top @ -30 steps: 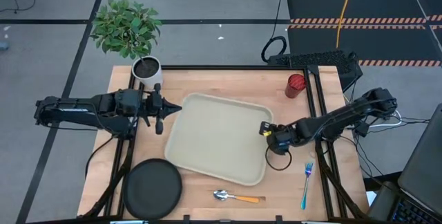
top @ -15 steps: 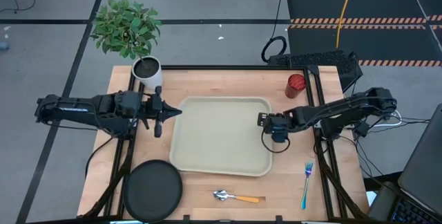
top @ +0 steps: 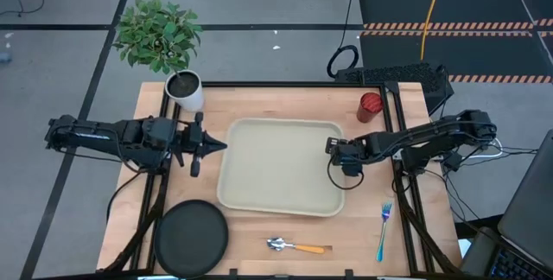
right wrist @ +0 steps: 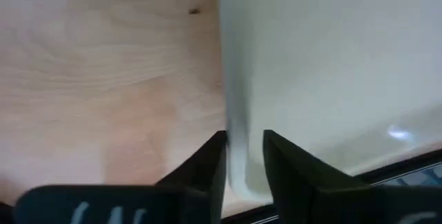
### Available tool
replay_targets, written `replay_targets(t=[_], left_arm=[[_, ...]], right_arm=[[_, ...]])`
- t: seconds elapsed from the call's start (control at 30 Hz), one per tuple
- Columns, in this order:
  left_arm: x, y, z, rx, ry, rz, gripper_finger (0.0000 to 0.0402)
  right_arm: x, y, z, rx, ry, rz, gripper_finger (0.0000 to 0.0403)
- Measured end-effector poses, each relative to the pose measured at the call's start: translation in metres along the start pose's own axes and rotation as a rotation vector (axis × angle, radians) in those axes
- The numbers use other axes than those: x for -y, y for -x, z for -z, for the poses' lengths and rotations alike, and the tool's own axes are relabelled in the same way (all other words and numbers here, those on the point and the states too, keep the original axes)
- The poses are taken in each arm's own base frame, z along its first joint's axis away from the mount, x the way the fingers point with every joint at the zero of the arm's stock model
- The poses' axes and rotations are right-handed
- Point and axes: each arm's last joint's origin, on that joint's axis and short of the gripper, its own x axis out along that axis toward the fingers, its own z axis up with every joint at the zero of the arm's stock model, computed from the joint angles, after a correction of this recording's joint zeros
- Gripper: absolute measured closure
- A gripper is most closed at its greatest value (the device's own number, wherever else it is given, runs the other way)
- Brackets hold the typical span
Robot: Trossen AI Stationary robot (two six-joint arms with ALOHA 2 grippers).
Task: Pick and place plate/cup/fork/spoon on tray
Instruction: Adjust the gray tray
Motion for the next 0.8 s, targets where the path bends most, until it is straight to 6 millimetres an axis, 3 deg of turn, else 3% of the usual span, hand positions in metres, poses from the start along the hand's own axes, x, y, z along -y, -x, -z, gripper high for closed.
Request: replay_targets(t=[0.23,0.4,0.57,0.67,0.8], left_arm=[[0.0,0.0,0.0,0.0,0.002,-0.001,0.0397],[0.0,0.0,0.0,0.0,0.009,-0.001,0.039],[0.0,0.0,0.001,-0.013,0.032,-0.002,0.0382],[0.0,0.0,0.005,-0.053,0.047,-0.007,0.0387],[-0.001,0.0,0.01,-0.102,0.066,-0.041,0.0396]], right_arm=[[0.006,0.001,0.0,-0.005,-0.001,0.062,0.0269],[0.01,0.011,0.001,-0.089,-0.092,0.172,0.0263],[0.021,0.041,-0.006,-0.1,-0.468,0.487,0.027],[0.025,0.061,-0.014,0.073,-0.814,0.63,0.0267],[0.022,0.082,-0.025,0.358,-1.278,0.644,0.0254]])
